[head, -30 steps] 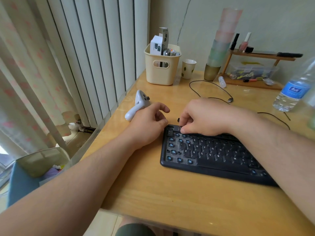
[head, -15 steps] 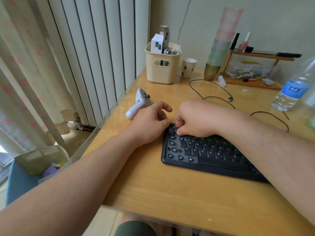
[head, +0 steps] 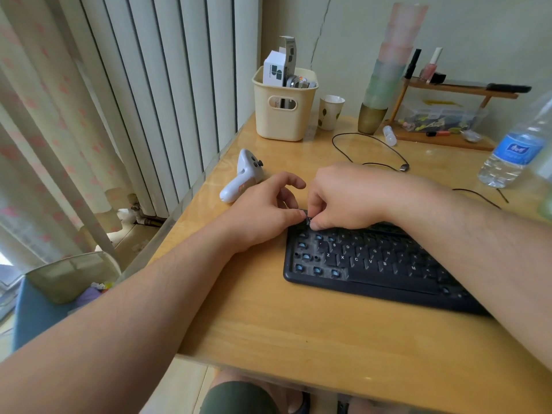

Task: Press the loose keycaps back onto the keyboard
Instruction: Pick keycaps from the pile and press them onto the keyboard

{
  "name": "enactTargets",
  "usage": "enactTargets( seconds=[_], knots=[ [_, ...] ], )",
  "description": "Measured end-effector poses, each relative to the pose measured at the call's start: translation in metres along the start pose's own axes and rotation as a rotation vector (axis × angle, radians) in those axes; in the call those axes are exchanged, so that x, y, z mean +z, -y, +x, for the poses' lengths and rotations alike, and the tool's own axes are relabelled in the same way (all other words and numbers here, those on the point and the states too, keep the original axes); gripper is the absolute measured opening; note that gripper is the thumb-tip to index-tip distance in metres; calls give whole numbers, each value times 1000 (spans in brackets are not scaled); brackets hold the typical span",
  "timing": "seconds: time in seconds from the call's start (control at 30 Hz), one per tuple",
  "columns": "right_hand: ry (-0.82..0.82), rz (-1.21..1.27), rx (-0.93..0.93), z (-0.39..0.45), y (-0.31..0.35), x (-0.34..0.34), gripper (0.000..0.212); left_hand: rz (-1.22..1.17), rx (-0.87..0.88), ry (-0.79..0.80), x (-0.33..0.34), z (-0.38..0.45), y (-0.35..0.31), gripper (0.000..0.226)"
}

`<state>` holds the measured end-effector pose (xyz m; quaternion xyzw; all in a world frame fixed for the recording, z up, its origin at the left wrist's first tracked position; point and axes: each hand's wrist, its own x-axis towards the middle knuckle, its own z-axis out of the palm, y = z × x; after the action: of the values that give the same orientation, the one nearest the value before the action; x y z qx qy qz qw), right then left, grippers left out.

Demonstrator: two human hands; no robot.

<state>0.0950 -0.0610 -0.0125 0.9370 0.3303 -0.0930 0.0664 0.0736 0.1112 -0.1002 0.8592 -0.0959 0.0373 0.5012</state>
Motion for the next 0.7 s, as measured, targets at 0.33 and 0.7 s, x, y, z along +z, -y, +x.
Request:
enactTargets(
  seconds=[0.33,0.7],
  knots=[
    [26,-142,38,-5,19,-3,17,-32,-19,-8,1,0,0,37],
    [-50,-277,152,-13,51,7,16,11,-12,11,1,-6,-7,40]
  ],
)
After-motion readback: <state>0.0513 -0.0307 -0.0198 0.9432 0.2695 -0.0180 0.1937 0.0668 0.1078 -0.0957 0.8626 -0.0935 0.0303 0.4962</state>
